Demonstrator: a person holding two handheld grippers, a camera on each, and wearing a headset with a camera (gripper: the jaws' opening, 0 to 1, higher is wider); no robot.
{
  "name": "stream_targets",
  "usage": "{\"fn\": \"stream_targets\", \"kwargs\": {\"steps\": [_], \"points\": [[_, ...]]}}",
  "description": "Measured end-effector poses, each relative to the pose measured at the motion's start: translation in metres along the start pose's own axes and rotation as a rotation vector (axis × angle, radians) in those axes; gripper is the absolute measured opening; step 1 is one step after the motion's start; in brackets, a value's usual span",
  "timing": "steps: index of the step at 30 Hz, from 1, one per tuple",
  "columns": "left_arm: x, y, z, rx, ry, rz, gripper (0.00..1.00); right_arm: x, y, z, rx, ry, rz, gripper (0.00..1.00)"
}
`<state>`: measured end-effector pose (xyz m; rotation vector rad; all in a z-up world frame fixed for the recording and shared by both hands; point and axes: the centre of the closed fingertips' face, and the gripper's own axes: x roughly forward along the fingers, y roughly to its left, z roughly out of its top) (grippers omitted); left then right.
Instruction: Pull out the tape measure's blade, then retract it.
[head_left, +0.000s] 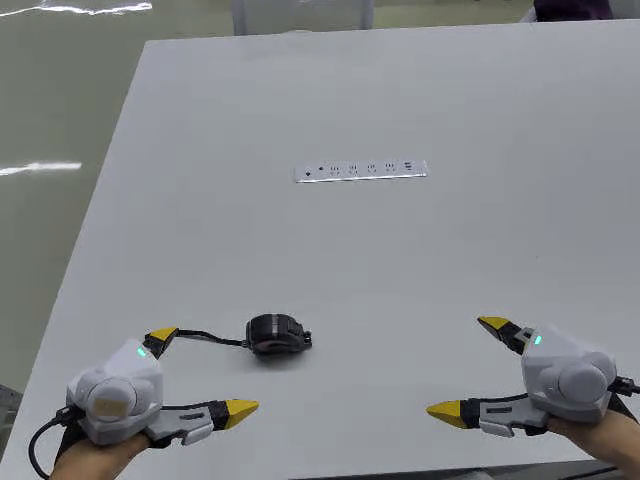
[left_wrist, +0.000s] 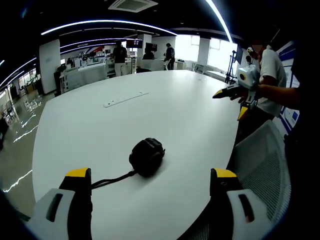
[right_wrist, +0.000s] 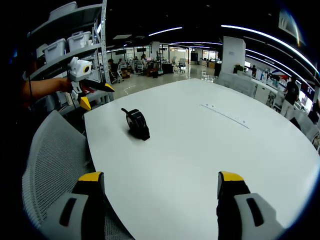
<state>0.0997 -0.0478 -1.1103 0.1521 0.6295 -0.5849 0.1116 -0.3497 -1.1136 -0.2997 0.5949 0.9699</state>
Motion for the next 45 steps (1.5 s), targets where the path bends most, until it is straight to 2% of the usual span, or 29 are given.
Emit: {"fn": "stream_targets", "kwargs": {"steps": [5,10,12,38,45], "points": [[0.003,0.0,0.002,0.033,0.005,-0.016,0.95,0.001,-0.001,0.001,-0.009,0.0,0.01,0.94],[0.009,0.0,-0.002,0.107,0.046,-0.039,0.86,0.004,-0.001,0.003,-0.03,0.0,0.03,0.92],[0.012,0.001,-0.004,0.117,0.06,-0.045,0.84,0.005,-0.002,0.004,-0.044,-0.005,0.039,0.91],[0.047,0.003,-0.007,0.267,0.152,-0.171,0.71,0.031,-0.007,0.007,-0.143,0.028,0.131,0.77],[0.057,0.001,-0.012,0.321,0.186,-0.209,0.69,0.042,-0.006,0.01,-0.171,0.031,0.166,0.73]]}}
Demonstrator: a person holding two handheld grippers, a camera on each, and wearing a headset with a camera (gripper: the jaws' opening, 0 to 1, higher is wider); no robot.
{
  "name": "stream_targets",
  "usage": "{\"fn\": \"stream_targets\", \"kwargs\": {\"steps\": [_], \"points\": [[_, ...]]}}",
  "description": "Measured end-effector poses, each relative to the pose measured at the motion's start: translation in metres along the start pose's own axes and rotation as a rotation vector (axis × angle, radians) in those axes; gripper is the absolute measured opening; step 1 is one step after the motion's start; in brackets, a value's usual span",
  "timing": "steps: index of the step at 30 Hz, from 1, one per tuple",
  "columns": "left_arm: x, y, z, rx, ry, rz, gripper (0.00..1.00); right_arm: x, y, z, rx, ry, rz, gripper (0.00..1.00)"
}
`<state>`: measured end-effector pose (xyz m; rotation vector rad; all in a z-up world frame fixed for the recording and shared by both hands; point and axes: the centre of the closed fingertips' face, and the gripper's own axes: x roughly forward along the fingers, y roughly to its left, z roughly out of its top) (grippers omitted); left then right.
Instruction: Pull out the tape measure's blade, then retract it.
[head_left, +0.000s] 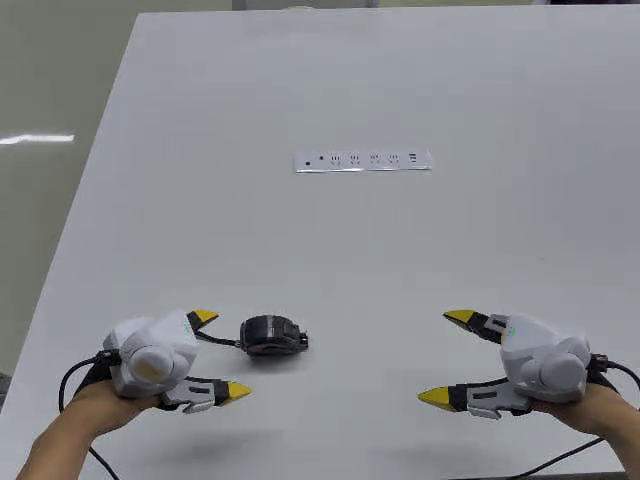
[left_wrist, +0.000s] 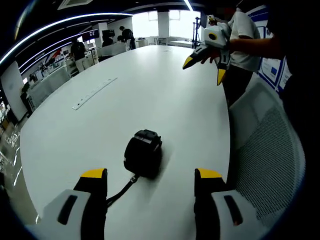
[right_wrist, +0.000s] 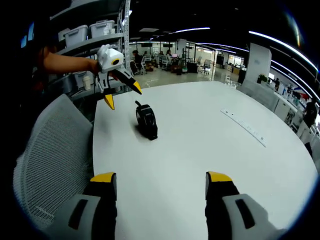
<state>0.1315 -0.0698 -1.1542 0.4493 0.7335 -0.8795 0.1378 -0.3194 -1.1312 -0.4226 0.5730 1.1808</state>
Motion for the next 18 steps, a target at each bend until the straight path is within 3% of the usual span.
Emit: {"fn": "stream_targets", "kwargs": {"steps": [18], "points": [[0.025,0.005,-0.006,0.087,0.055,-0.066,0.59,0.031,-0.002,0.011,-0.075,-0.005,0.081,0.64]]}}
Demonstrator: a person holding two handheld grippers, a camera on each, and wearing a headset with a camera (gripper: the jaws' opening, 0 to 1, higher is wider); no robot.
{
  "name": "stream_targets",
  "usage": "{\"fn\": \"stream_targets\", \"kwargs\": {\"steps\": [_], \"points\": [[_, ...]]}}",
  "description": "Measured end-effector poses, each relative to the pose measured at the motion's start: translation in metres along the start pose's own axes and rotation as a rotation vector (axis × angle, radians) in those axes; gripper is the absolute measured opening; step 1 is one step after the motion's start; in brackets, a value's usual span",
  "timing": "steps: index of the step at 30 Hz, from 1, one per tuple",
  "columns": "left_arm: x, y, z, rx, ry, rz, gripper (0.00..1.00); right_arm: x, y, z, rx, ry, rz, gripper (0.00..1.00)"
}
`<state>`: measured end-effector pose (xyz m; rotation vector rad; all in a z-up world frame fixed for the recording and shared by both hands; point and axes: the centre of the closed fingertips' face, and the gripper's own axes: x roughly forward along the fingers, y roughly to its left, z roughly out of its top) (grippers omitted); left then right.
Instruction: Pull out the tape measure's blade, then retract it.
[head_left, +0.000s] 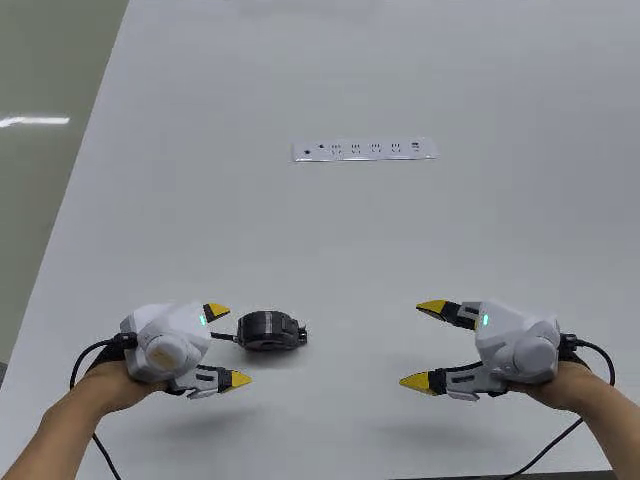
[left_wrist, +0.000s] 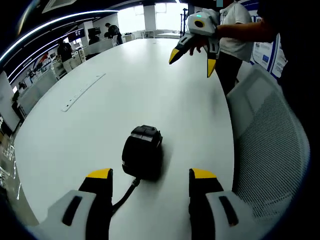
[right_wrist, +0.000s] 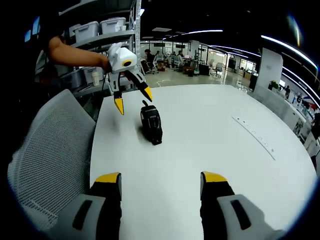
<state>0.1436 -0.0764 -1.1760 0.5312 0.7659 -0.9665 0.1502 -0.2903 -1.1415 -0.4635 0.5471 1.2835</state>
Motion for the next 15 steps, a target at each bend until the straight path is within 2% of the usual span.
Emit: {"fn": "stream_targets", "kwargs": {"steps": [8,15], "points": [[0.012,0.005,0.0,0.043,0.017,-0.039,0.53,0.014,-0.005,0.0,-0.018,0.006,0.025,0.61],[0.021,0.01,-0.001,0.077,0.032,-0.057,0.51,0.025,-0.007,0.0,-0.032,0.014,0.046,0.59]]}}
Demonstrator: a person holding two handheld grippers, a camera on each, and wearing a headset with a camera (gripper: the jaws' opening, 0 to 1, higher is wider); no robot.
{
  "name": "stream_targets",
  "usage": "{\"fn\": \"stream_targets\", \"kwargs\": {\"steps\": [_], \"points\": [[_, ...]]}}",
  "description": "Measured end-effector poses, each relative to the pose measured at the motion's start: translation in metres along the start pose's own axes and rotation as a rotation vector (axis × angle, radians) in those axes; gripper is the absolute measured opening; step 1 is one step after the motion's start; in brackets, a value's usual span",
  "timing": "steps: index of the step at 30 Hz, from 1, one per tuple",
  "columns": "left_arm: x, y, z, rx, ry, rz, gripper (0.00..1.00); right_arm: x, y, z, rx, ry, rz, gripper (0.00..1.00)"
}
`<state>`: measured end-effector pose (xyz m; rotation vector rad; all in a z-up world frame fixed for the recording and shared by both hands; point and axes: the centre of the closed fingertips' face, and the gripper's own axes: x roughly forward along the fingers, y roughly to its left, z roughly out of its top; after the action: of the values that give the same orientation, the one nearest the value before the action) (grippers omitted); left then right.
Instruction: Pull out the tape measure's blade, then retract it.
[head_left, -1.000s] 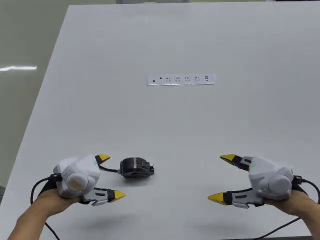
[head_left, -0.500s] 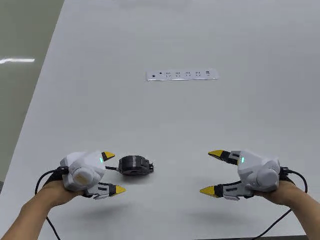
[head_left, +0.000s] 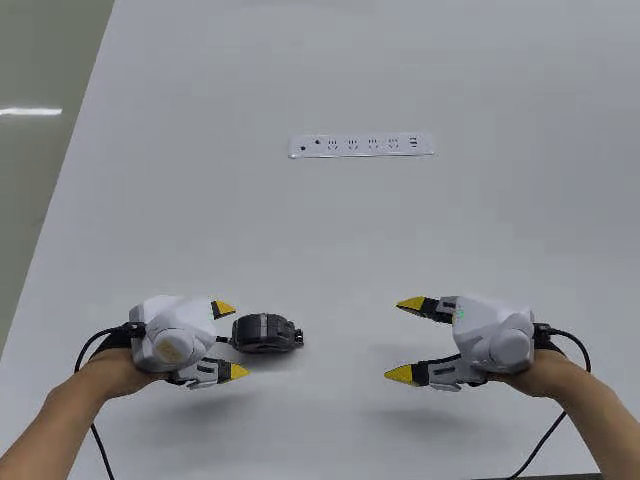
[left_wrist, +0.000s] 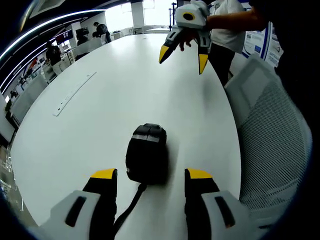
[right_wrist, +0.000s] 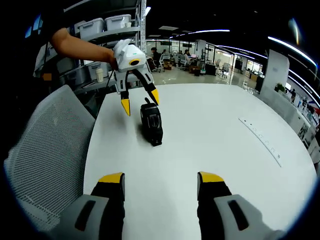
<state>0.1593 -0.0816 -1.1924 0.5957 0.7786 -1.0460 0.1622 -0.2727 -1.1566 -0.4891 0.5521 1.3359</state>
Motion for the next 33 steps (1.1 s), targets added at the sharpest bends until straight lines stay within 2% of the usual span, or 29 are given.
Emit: {"fn": "stream_targets", "kwargs": {"steps": [9,16,22,27,33], "points": [[0.01,0.003,-0.003,0.055,0.001,-0.04,0.45,0.014,-0.003,0.0,-0.013,0.009,0.028,0.56],[0.016,0.006,-0.005,0.066,0.003,-0.068,0.41,0.027,-0.007,0.004,-0.022,0.002,0.038,0.55],[0.02,0.006,-0.004,0.07,0.001,-0.088,0.38,0.04,-0.01,0.008,-0.033,-0.007,0.044,0.52],[0.025,0.0,-0.004,0.092,0.008,-0.123,0.37,0.052,-0.009,0.011,-0.049,-0.011,0.059,0.49],[0.029,0.001,-0.004,0.107,0.008,-0.129,0.35,0.067,-0.006,0.013,-0.057,-0.01,0.088,0.48]]}}
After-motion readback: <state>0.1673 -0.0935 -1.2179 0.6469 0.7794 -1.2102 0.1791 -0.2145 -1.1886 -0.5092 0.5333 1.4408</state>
